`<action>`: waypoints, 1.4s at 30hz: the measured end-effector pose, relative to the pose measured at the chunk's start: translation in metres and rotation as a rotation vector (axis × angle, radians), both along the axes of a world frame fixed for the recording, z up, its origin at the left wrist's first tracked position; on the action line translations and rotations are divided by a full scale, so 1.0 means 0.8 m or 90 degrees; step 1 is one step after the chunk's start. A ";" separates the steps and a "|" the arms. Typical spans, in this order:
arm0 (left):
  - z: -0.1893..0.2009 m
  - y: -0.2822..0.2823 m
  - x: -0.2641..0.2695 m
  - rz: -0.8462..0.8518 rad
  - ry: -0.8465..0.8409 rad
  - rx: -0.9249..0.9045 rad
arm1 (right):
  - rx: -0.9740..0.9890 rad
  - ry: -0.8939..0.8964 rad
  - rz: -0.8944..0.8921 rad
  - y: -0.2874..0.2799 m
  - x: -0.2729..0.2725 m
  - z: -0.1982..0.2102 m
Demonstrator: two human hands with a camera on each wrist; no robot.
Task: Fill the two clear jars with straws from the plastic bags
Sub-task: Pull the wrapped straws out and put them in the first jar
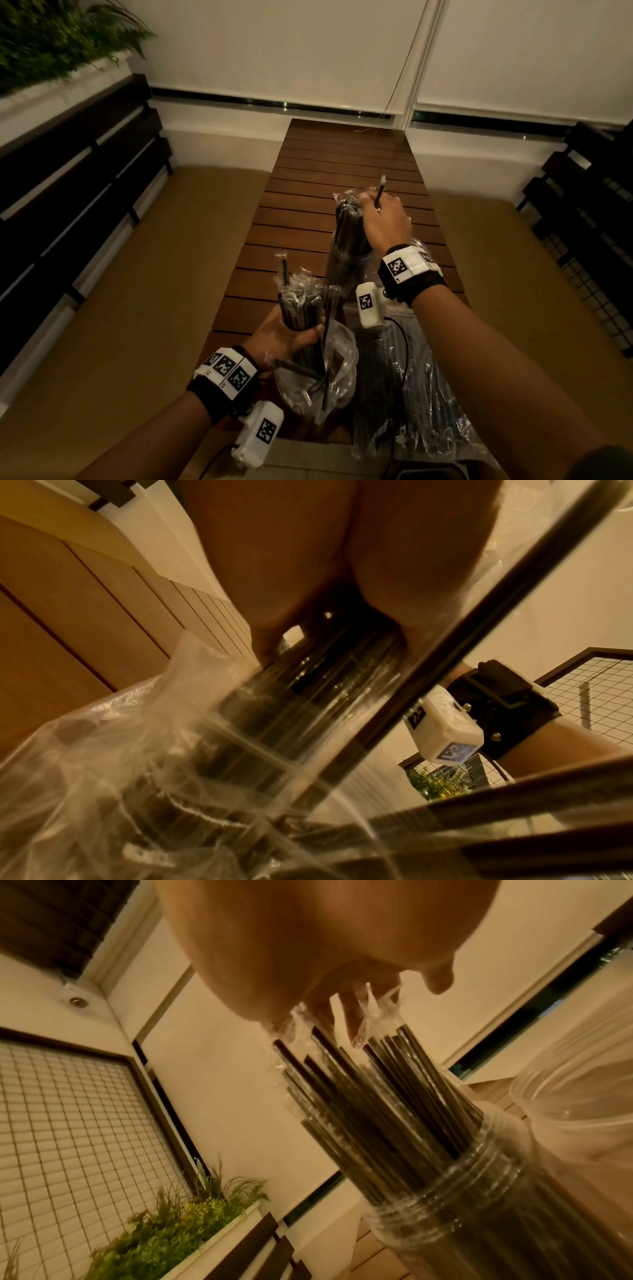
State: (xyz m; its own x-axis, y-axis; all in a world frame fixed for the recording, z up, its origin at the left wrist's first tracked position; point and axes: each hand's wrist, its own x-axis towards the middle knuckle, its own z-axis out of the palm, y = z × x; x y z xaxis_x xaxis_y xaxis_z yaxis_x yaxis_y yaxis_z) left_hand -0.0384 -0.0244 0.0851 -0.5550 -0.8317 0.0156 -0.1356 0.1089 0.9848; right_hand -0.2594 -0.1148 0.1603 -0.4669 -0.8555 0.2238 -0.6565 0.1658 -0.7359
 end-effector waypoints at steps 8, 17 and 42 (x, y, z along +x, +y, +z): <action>-0.004 0.000 0.001 -0.004 -0.007 -0.022 | -0.137 0.032 0.050 0.018 -0.006 0.007; -0.015 -0.006 0.001 0.021 -0.022 -0.040 | -0.112 0.028 0.127 0.110 0.002 -0.020; -0.013 0.001 0.002 0.057 -0.012 -0.002 | 0.186 0.137 0.483 0.283 0.042 -0.127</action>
State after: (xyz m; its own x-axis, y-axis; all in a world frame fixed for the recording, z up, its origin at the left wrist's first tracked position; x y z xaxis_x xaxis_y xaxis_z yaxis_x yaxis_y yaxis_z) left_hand -0.0369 -0.0234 0.0749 -0.4788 -0.8779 0.0082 -0.1630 0.0981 0.9817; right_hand -0.2256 0.1116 0.0586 0.2858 -0.9576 -0.0364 -0.7879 -0.2132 -0.5778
